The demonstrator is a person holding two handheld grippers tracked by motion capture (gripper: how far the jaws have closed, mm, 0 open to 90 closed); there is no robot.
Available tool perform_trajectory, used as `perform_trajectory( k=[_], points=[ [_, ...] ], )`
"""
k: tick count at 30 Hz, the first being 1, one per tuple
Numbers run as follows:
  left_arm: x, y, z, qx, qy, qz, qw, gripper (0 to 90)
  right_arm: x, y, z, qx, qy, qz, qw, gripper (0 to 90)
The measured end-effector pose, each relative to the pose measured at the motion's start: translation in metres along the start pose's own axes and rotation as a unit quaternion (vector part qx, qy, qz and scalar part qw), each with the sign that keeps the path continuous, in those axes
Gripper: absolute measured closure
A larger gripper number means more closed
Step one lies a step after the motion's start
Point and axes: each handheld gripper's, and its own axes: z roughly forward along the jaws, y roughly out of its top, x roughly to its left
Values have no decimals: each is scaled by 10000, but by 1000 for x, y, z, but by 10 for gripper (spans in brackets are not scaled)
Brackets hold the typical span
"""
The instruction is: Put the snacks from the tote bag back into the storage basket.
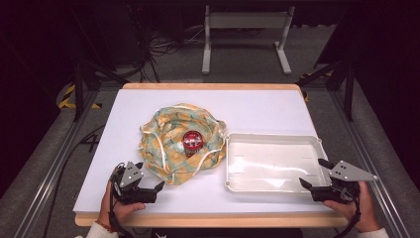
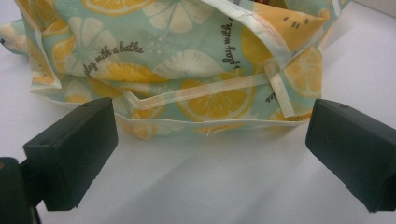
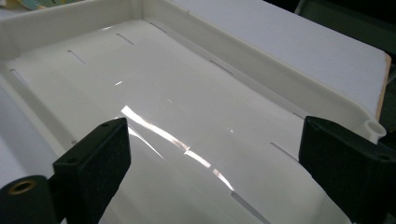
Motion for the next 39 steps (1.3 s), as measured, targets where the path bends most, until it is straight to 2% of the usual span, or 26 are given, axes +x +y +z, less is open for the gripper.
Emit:
perform_trajectory(
  k=[6, 8, 9, 10, 13, 18, 20, 24, 25, 27, 29, 32, 33, 36, 37, 39],
  points=[
    [0, -3, -3, -17, -42, -25, 10000, 33, 4, 5, 3, 42, 172, -82, 9998, 89],
    [2, -4, -4, 1, -15, 28, 10000, 37, 6, 8, 6, 89, 224, -129, 9996, 85],
    [2, -4, -5, -13, -41, -26, 10000, 37, 7, 10, 8, 109, 228, -175, 9995, 83],
    [3, -4, -5, -2, 17, -10, 10000, 38, 8, 12, 9, 88, 275, -206, 9994, 84],
    [4, -4, -5, 32, 40, -4, 10000, 40, 12, 20, 13, 48, 419, -278, 9987, 86],
    [4, -5, -3, 109, 76, -27, 9999, 43, 16, 37, 24, 170, 622, -552, 9964, 93],
    [3, -5, -4, 98, 57, -37, 9999, 44, 17, 42, 27, 191, 716, -575, 9956, 98],
    [1, -5, -4, 94, -3, 8, 10000, 45, 25, 56, 41, 315, 889, -847, 9919, 116],
    [1, -5, -4, 94, -3, 8, 10000, 44, 25, 56, 41, 315, 889, -847, 9919, 116],
    [0, -5, -3, 119, -47, 7, 9999, 44, 32, 67, 55, 422, 1030, -992, 9888, 171],
    [0, -5, -3, 85, -76, 36, 9999, 43, 34, 73, 64, 384, 1185, -948, 9877, 188],
    [0, -5, -3, 66, -70, 12, 10000, 43, 37, 79, 72, 270, 1207, -992, 9874, 175],
    [0, -5, -3, 64, -109, 17, 9999, 42, 40, 86, 81, 242, 1233, -1053, 9865, 190],
    [0, -5, -3, 31, -157, 17, 9999, 41, 41, 88, 85, 219, 1235, -1113, 9858, 195],
    [0, -5, -4, 26, -152, 21, 9999, 41, 43, 96, 94, 147, 1370, -1071, 9846, 203],
    [-1, -5, -4, 26, -172, 28, 9998, 40, 44, 105, 102, 115, 1389, -1131, 9838, 211]
  ],
)
